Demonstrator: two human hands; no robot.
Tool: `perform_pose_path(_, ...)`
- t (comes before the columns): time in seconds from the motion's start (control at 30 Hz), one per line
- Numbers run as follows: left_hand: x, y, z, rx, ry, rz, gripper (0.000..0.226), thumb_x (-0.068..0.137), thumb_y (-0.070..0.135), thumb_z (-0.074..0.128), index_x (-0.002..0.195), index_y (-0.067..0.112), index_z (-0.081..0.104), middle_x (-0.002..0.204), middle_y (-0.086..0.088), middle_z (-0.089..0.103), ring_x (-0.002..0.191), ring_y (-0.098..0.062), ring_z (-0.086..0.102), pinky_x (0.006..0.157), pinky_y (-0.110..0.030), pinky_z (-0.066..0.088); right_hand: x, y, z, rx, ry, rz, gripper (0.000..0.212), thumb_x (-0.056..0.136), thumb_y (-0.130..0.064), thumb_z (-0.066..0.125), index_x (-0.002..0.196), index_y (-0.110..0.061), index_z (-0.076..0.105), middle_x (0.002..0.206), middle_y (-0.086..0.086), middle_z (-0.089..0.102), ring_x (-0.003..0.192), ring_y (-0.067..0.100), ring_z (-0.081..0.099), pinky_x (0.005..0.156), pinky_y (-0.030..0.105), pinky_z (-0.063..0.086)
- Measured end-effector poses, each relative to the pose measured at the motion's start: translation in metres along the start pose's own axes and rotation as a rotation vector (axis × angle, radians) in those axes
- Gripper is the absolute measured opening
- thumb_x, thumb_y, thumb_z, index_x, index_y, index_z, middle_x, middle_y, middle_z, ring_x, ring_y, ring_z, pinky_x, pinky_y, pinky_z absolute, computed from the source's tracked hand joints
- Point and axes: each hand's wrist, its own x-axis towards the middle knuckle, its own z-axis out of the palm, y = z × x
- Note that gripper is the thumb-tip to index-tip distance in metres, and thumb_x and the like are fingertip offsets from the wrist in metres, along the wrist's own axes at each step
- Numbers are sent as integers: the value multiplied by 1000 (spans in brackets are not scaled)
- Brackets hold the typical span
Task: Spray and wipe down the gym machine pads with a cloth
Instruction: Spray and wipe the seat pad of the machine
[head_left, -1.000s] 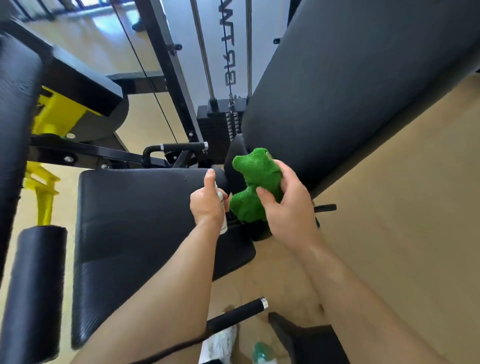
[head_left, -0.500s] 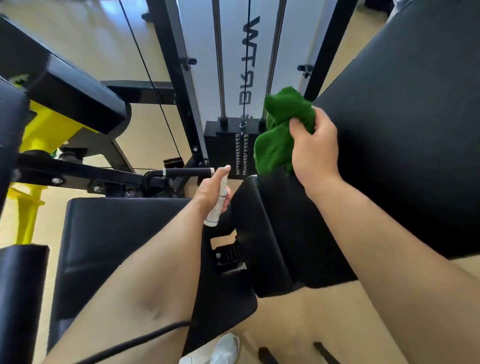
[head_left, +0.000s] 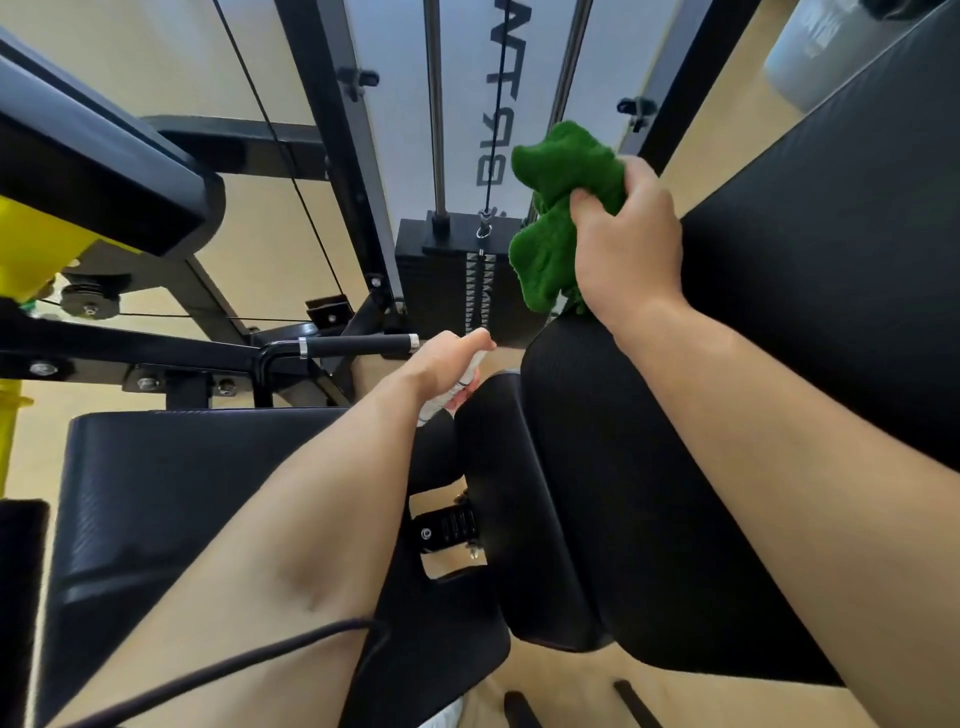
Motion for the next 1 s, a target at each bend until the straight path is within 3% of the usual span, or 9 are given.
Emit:
perform_pose_path(0.1,5,-8,-5,67,47,-30,47,104,47,46,77,11,58,49,-2,56,36,-13,47,69,-37,52,2,-4,6,-12,-28,-24,23,100,-24,53,122,-21,60,97,-11,62,86,-1,57,63,7,40)
perform_pose_path(0.2,9,-19,-14,165,47,-97,61,99,61,48,76,7,63,61,-9,61,45,-19,53,70,-38,55,5,-9,15,4,-73,-36,21,101,-24,53,121,-22,61,98,-12,63,88,-2,58,65,8,42)
perform_pose_path(0.4,17,-40,-28,289,43,-124,51,97,50,49,77,5,61,64,-11,62,52,-25,54,63,-35,50,11,-8,37,-8,-166,-35,21,100,-22,54,120,-26,60,94,-17,61,88,-3,57,71,13,45)
perform_pose_path(0.6,20,-58,-41,339,76,-185,70,95,71,47,76,6,65,66,-10,65,57,-26,59,81,-44,59,20,-7,56,-79,-205,-39,27,100,-22,52,127,-24,58,106,-6,63,96,12,58,72,22,44)
perform_pose_path(0.67,18,-61,-46,358,132,-201,72,97,72,44,73,7,65,65,-8,66,56,-24,60,81,-43,57,26,-4,63,-251,-330,-69,33,99,-17,50,131,-23,57,112,-1,61,98,17,56,76,28,46)
perform_pose_path(0.73,18,-65,-52,341,203,-203,73,99,71,41,71,8,65,64,-7,66,57,-23,61,76,-40,56,29,3,73,-652,-585,-98,41,94,-12,49,132,-25,56,115,4,60,98,26,57,81,38,49)
perform_pose_path(0.8,21,-71,-54,210,277,-211,72,98,72,43,80,7,69,66,-5,67,57,-22,62,72,-39,56,25,13,86,-1099,-862,-117,43,90,-13,49,129,-27,57,120,4,61,103,30,59,83,44,50)
perform_pose_path(0.87,23,-76,-54,56,342,-211,74,94,77,46,91,8,72,68,-3,69,58,-21,63,73,-42,59,16,25,98,-1371,-1058,-122,43,92,-18,50,134,-27,56,130,5,60,115,32,59,88,46,49)
perform_pose_path(1.0,26,-78,-50,-17,410,-177,71,91,78,47,88,12,73,69,-1,71,62,-20,66,76,-44,61,-5,54,122,-1581,-1153,-65,52,97,-39,49,144,-17,44,140,12,54,128,35,52,105,53,42)
